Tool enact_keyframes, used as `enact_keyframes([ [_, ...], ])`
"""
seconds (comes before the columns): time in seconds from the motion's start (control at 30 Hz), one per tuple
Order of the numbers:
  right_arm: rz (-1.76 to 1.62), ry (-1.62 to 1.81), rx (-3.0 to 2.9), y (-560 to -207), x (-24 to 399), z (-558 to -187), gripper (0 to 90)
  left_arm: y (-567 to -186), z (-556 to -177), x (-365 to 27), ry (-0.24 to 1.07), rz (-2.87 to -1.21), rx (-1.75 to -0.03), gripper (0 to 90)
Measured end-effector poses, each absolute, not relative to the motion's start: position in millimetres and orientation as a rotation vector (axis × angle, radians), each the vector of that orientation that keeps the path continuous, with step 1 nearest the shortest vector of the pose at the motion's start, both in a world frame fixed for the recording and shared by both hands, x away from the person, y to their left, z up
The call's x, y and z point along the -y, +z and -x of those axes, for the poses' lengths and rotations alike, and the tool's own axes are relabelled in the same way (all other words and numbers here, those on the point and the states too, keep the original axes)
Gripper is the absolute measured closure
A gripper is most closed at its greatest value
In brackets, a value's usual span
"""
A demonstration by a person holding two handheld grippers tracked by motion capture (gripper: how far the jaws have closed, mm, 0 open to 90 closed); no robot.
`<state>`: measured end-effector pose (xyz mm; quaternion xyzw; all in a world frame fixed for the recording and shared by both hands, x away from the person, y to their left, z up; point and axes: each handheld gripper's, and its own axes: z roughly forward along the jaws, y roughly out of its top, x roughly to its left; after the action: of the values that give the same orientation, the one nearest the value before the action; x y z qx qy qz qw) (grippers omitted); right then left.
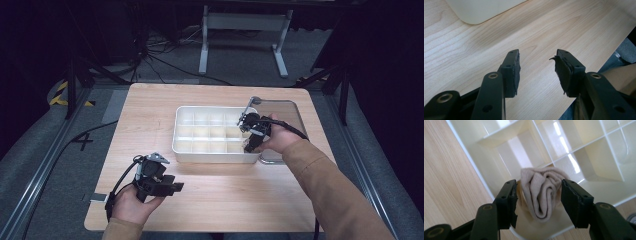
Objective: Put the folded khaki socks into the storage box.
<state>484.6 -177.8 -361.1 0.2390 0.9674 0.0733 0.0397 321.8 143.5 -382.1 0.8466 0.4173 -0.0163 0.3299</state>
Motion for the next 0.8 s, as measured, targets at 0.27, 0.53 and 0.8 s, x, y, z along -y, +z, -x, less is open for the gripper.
enact_keyframes([
  [0.27, -0.773, 0.186, -2.942, -363.3, 173.6, -490.9, 72.4, -382.4, -321.6, -144.4, -0.045, -2.204, -1.097, 55.0],
  [0.53, -0.783, 0.093, -2.977, -372.0, 173.7, -491.8, 75.9, -382.0, -321.2, -143.9, -0.043, -2.214, -1.092, 55.1],
  [0.8, -0.789, 0.060, -2.990, -391.4, 171.5, -492.5, 74.3, -380.5, -319.9, -142.8, -0.042, -2.216, -1.087, 55.1],
])
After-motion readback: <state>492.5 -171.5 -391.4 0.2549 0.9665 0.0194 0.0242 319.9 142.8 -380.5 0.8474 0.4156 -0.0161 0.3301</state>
